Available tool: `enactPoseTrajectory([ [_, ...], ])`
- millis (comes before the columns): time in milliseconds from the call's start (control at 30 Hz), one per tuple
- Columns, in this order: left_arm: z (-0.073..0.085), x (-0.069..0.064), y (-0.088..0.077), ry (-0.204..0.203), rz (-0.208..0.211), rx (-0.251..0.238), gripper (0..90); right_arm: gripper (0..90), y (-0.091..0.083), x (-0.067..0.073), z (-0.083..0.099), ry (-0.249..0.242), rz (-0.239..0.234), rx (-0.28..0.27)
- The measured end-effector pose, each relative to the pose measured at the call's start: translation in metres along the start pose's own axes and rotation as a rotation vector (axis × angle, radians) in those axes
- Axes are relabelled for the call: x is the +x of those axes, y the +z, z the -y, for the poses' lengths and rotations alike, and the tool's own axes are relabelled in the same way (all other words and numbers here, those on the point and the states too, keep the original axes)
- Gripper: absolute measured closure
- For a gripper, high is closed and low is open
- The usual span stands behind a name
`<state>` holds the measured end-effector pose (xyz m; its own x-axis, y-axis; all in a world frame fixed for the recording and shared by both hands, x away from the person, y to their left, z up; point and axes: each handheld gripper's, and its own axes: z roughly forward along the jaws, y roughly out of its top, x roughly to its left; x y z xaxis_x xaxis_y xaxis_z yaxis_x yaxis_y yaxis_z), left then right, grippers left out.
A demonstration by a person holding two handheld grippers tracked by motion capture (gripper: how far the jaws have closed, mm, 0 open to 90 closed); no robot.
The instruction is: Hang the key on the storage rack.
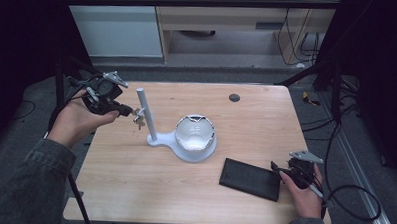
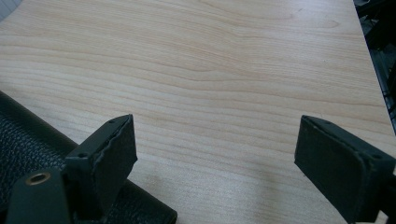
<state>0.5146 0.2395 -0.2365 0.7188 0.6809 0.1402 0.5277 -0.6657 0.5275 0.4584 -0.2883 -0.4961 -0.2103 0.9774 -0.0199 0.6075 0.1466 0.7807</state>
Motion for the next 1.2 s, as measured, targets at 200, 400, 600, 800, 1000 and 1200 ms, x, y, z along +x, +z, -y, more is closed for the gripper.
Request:
enactPoseTrajectory([
  [200, -0.003, 0.0, 0.002, 0.004, -0.009, 0.009, 90.0, 12.8, 0.0, 0.0, 0.0, 0.001, -0.001, -0.001],
  [400, -0.007, 0.001, 0.002, 0.007, -0.012, 0.005, 90.0, 12.8, 0.0, 0.0, 0.0, 0.0, -0.002, 0.0],
  [600, -0.01, 0.002, 0.004, 0.008, -0.02, 0.009, 90.0, 12.8, 0.0, 0.0, 0.0, 0.001, -0.002, 0.001],
  [800, -0.013, 0.002, 0.007, 0.008, -0.033, 0.004, 90.0, 12.8, 0.0, 0.0, 0.0, -0.001, -0.004, 0.001],
  [1000, -0.015, 0.002, 0.009, 0.007, -0.044, 0.001, 90.0, 12.8, 0.0, 0.0, 0.0, -0.003, -0.004, 0.002],
  [1200, -0.017, 0.002, 0.017, 0.021, -0.07, 0.008, 90.0, 12.8, 0.0, 0.0, 0.0, 0.003, -0.009, 0.003],
])
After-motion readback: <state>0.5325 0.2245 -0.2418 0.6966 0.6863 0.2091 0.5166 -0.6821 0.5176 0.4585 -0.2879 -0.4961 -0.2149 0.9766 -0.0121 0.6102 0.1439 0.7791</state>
